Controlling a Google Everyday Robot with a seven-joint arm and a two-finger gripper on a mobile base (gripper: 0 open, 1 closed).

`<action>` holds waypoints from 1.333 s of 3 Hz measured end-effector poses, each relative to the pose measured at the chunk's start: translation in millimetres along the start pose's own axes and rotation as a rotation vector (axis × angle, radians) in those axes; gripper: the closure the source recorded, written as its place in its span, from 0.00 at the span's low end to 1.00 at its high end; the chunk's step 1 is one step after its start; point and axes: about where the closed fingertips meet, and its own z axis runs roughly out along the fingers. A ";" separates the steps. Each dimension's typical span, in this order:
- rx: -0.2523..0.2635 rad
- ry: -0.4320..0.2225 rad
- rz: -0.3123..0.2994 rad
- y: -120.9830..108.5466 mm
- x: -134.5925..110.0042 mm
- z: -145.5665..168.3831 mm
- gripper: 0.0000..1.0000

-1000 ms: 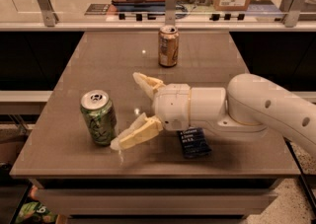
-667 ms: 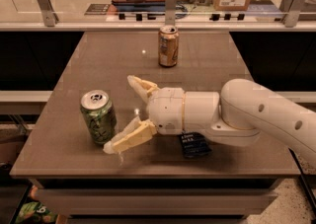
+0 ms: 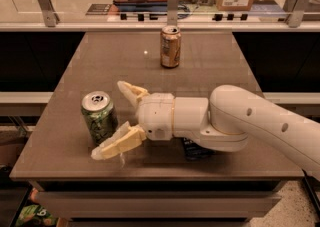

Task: Knock green can over

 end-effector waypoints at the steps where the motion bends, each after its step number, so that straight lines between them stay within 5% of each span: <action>1: -0.019 0.002 -0.005 2.5 -1.5 9.5 0.17; 4: -0.029 0.003 -0.012 6.7 -4.7 13.9 0.86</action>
Offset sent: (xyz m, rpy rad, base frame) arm -0.0009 0.0084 0.0003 -0.0030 -0.0021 0.0166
